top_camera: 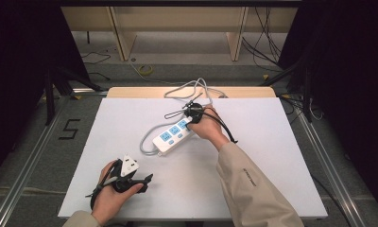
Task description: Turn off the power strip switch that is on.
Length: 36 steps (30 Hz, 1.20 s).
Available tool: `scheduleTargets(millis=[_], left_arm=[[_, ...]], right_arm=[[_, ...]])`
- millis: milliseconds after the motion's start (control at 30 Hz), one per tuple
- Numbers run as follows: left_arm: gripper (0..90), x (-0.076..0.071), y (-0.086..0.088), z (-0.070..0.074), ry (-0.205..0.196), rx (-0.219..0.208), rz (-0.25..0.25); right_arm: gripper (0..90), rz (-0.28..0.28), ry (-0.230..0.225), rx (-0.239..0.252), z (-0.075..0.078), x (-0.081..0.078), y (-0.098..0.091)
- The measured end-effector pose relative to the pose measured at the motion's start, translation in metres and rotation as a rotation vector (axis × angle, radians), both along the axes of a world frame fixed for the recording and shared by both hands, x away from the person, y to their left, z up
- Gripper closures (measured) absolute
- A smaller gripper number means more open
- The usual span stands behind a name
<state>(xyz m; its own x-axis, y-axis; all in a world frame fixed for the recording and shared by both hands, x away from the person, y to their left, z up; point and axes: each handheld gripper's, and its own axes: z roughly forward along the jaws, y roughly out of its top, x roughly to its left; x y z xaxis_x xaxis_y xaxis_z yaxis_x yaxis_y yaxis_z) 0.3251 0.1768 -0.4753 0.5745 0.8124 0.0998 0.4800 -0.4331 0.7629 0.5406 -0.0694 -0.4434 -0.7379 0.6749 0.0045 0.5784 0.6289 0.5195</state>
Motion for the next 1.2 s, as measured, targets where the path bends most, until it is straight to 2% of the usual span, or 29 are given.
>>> scheduleTargets(millis=[100,300,633,933,1200], left_arm=[[22.6,-0.0002,-0.0002,0.0001,0.000,0.002,-0.001],[22.6,-0.0004,0.0004,0.0001,0.002,0.000,0.002],[22.6,-0.0007,-0.0001,0.0001,0.001,0.001,0.001],[22.6,-0.0004,0.0006,-0.0001,0.003,0.003,-0.002],[22.6,-0.0006,0.0005,-0.0003,0.005,0.000,0.001]], right_arm=[[90.0,0.007,-0.016,-0.012,-0.0003,-0.0012,0.0023],[90.0,0.012,-0.017,-0.031,0.0005,-0.0025,0.0054],[90.0,0.004,-0.010,-0.029,-0.0004,-0.0022,0.0054],[90.0,-0.003,-0.009,-0.008,-0.0012,-0.0022,0.0028],[90.0,0.011,-0.017,-0.012,-0.0010,-0.0032,0.0027]])
